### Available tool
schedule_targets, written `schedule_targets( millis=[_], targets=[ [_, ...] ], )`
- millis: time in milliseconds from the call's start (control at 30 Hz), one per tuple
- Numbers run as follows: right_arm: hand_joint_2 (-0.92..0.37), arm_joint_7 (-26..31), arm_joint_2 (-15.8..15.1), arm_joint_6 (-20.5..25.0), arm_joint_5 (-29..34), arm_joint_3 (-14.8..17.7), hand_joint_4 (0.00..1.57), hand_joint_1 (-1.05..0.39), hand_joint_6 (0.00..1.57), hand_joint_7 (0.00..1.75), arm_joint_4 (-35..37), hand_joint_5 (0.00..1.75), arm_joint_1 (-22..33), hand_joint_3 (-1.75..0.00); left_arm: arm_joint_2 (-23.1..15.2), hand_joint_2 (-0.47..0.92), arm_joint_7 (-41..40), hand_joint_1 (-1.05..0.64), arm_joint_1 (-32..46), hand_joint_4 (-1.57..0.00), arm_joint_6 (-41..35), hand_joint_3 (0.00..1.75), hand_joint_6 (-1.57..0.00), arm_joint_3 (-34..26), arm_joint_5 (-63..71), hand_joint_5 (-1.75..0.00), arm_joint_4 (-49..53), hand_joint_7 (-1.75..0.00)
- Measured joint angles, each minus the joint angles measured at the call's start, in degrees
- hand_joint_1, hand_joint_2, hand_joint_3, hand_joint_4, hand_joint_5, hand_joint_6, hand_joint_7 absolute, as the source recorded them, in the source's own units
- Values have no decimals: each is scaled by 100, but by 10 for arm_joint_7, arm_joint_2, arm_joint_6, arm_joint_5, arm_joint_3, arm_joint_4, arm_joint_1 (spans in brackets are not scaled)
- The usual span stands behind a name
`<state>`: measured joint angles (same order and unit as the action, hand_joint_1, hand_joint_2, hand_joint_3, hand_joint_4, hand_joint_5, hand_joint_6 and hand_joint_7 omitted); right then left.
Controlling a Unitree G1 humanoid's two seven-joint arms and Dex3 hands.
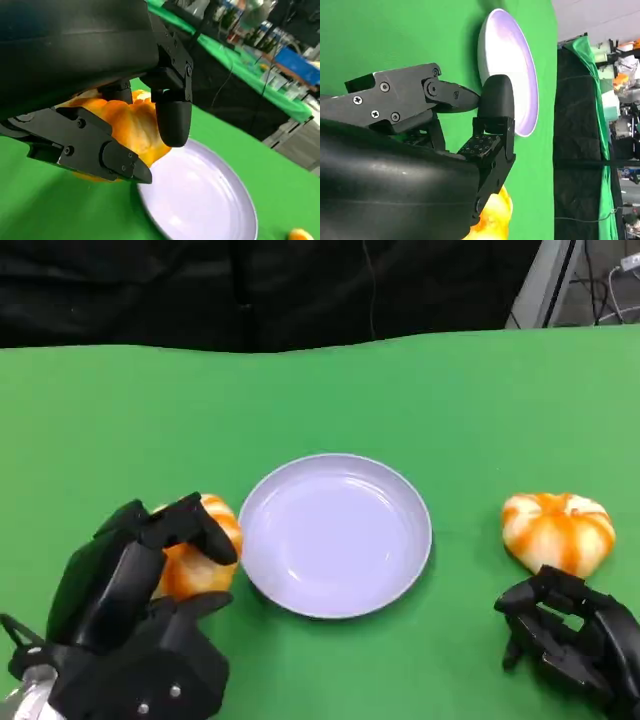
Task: Grasp the bread from the table and place it into the plate.
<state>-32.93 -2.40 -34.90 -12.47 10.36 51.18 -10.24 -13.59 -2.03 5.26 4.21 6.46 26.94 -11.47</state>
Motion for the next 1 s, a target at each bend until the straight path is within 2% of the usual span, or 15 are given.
schedule_targets(
  millis=[233,533,1000],
  targets=[
    [-92,1,0,0,0,0,60,-23,73,109,3,174,0,-48,9,85,-1,-2,-20,-50,21,0,-55,16,4,-162,-3,-138],
    [-92,0,1,-1,0,0,59,-24,73,109,3,174,-1,-48,25,84,-11,-5,-78,-52,44,0,-58,54,26,-160,71,-133],
    [-92,11,4,-5,3,-4,62,-24,74,109,4,173,-1,-48,64,86,-31,-7,-210,-48,116,0,-58,109,28,-158,301,-131]
  ],
)
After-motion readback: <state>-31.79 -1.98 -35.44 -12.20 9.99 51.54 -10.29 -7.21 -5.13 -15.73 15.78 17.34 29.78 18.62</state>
